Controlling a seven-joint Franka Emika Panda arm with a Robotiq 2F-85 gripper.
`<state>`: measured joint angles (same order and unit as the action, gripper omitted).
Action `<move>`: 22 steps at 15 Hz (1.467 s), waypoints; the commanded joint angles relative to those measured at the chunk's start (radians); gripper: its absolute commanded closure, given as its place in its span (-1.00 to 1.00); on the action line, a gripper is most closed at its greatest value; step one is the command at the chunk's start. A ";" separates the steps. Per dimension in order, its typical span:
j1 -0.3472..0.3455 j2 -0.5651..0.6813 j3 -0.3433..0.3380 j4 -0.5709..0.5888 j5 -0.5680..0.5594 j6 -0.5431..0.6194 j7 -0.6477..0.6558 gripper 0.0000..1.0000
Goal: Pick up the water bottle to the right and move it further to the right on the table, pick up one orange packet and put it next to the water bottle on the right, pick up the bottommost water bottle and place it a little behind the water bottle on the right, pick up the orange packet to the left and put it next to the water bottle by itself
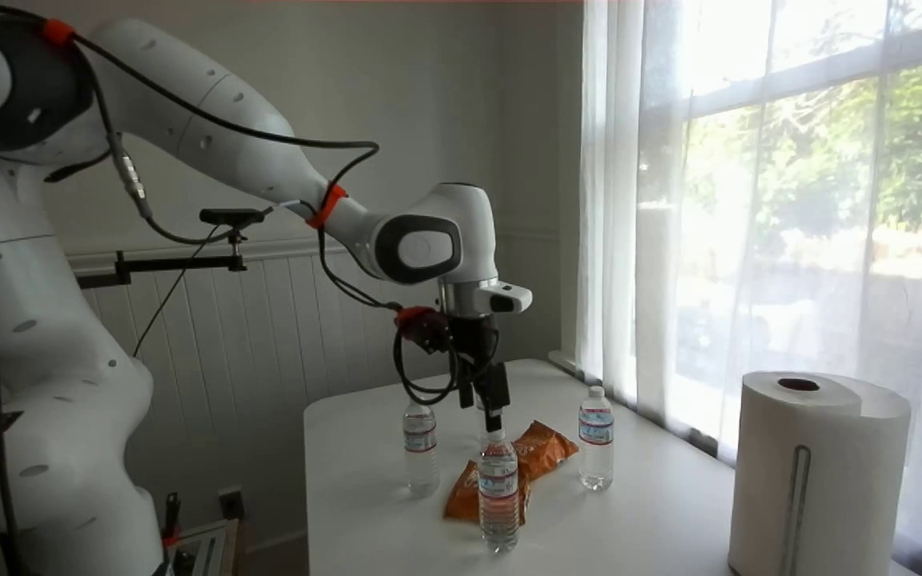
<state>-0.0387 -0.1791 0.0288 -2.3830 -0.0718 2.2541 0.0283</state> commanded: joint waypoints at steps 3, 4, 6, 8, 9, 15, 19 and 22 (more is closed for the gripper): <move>0.018 0.112 -0.006 0.066 -0.010 0.033 -0.001 -0.77; 0.020 0.125 -0.006 0.074 -0.011 0.032 -0.002 -0.49; 0.022 0.141 -0.007 0.087 -0.012 0.032 -0.003 -0.23; 0.024 0.152 -0.008 0.097 -0.014 0.029 -0.004 0.04; 0.025 0.157 -0.008 0.102 -0.015 0.026 -0.003 0.20; 0.023 0.164 -0.010 0.118 -0.037 0.019 0.007 0.85; 0.008 0.126 -0.027 0.120 -0.042 0.006 -0.001 0.84; -0.014 0.077 -0.058 0.121 -0.047 0.000 0.001 0.84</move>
<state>-0.0330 -0.0314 -0.0004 -2.2713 -0.0856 2.2807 0.0283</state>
